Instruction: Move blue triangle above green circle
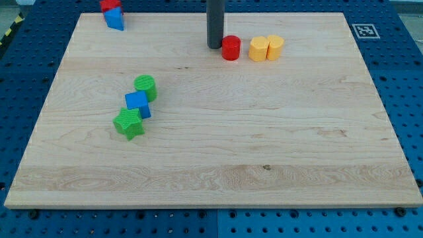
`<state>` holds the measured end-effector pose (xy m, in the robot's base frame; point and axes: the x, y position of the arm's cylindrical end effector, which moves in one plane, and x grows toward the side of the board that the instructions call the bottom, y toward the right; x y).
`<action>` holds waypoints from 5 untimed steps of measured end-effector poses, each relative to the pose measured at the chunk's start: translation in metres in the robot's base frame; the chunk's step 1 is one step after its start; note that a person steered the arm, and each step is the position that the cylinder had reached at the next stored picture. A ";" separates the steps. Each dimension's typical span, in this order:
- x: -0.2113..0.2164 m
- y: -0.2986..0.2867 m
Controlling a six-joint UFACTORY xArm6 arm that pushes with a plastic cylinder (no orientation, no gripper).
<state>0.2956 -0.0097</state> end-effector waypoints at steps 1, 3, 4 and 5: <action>-0.002 -0.081; -0.025 -0.242; -0.059 -0.295; -0.102 -0.295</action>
<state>0.1932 -0.3043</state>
